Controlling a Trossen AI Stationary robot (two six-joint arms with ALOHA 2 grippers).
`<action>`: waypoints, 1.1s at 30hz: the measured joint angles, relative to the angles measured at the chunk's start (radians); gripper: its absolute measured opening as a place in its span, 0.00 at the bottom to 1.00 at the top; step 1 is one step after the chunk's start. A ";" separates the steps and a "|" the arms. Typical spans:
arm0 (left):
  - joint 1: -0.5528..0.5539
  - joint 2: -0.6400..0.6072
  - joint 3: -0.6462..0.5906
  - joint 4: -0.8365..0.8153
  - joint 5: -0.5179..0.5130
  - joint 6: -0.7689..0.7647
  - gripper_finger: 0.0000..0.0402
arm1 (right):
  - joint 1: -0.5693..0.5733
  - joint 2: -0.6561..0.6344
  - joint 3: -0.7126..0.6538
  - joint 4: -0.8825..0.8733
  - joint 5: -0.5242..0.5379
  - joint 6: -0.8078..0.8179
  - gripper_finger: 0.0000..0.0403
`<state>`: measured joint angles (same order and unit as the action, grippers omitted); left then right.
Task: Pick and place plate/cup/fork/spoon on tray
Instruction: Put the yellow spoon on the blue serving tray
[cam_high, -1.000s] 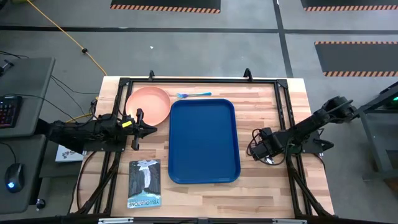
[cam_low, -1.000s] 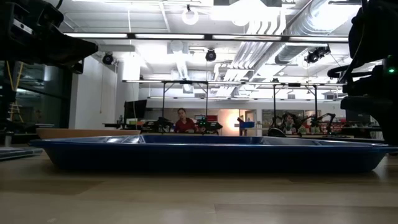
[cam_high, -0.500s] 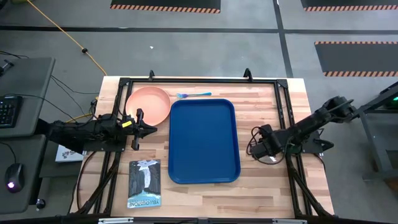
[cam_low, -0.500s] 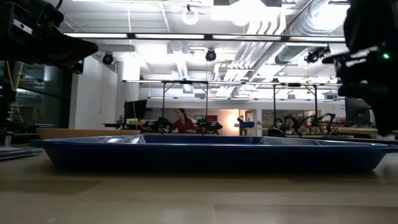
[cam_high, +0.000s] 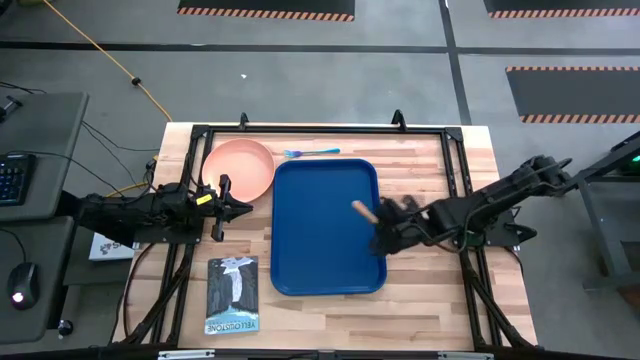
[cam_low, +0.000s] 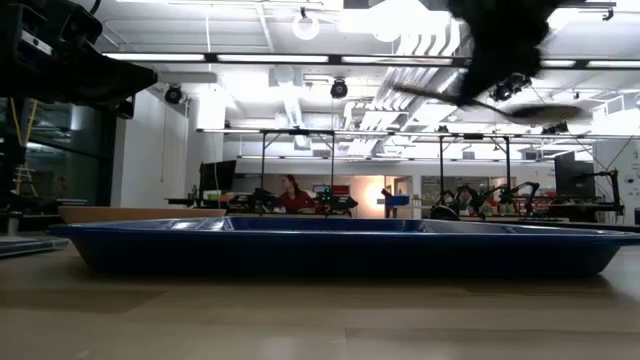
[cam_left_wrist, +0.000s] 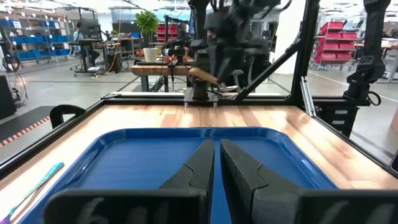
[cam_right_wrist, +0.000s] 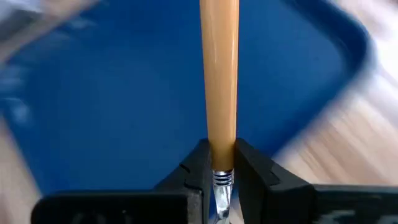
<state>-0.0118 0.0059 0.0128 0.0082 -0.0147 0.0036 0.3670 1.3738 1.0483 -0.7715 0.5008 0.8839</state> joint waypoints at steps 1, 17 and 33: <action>0.000 0.000 0.000 0.000 0.000 0.000 0.05 | -0.008 0.027 0.025 0.048 -0.008 -0.077 0.10; 0.000 0.000 0.000 0.000 0.000 0.000 0.05 | -0.039 0.629 0.512 0.082 -0.349 -0.706 0.10; 0.000 0.000 0.000 0.000 0.000 0.000 0.05 | -0.039 0.746 0.572 -0.006 -0.415 -0.561 0.10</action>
<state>-0.0120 0.0060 0.0128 0.0082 -0.0147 0.0036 0.3279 2.1193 1.6207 -0.7774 0.0854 0.3225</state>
